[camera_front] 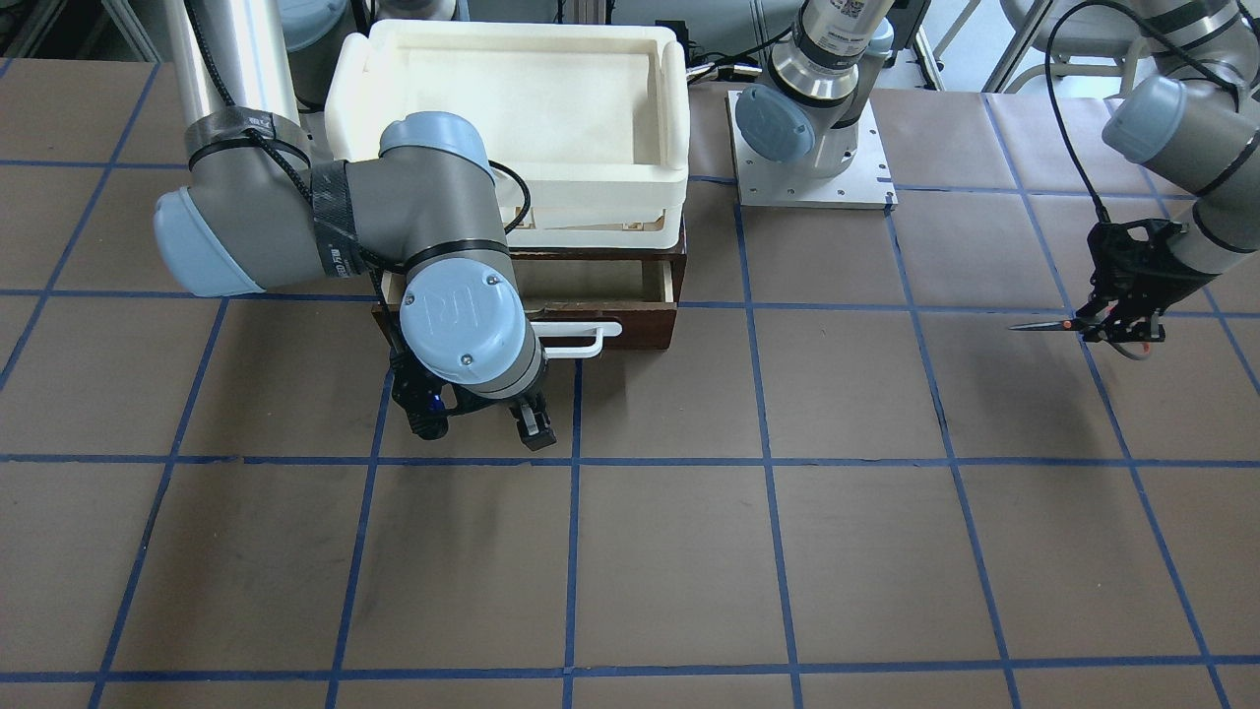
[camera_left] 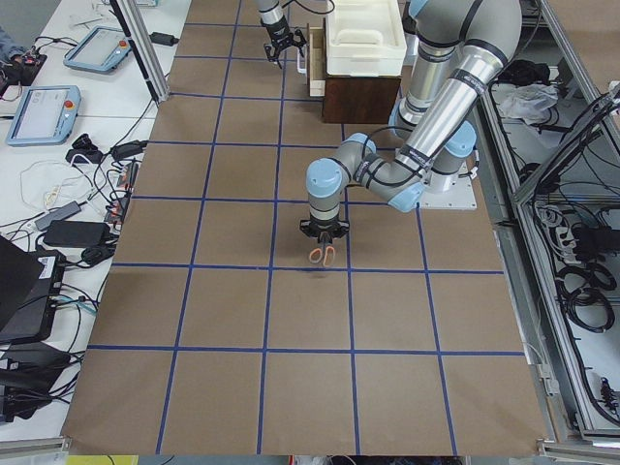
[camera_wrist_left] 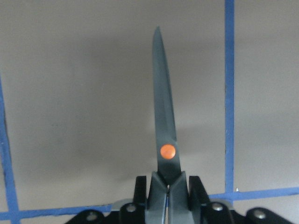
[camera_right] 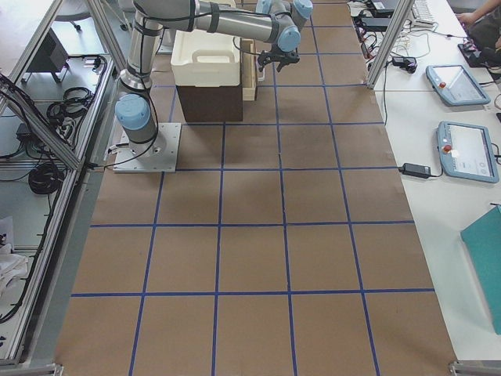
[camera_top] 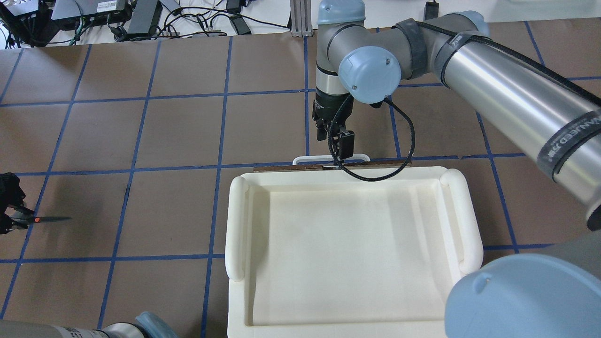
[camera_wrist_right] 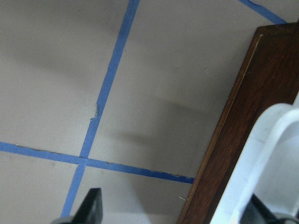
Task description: Place scissors in drawer with both arms
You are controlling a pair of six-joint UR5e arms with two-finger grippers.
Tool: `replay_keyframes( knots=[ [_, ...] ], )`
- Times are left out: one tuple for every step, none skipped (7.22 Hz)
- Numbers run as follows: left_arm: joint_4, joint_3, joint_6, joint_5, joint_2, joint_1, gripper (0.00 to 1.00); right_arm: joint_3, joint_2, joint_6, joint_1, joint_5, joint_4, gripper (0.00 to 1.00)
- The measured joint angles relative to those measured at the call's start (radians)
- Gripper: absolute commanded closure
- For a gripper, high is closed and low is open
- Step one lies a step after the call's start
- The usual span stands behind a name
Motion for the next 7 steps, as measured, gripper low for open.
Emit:
replay_keyframes(
  knots=[
    [-0.063,0.074,-0.053,0.0,0.011,-0.045,1.0,-0.002,0.0,-0.007,-0.001,0.0,-0.004,0.0],
    [-0.144,0.161,-0.135,0.0,0.015,-0.112,1.0,-0.003,0.002,-0.014,-0.002,0.001,-0.012,0.0],
    [-0.231,0.25,-0.245,0.0,0.011,-0.186,1.0,-0.005,0.004,-0.017,-0.002,0.002,-0.021,0.0],
    [-0.296,0.32,-0.367,-0.001,0.005,-0.263,1.0,-0.008,0.009,-0.019,-0.004,0.002,-0.026,0.0],
    [-0.331,0.36,-0.486,-0.007,0.006,-0.338,1.0,-0.014,0.012,-0.02,-0.006,0.001,-0.027,0.0],
    [-0.352,0.379,-0.6,-0.016,0.014,-0.405,1.0,-0.022,0.015,-0.024,-0.008,0.0,-0.028,0.0],
    [-0.367,0.388,-0.704,-0.03,0.024,-0.465,1.0,-0.027,0.016,-0.033,-0.011,0.0,-0.029,0.0]
  ],
)
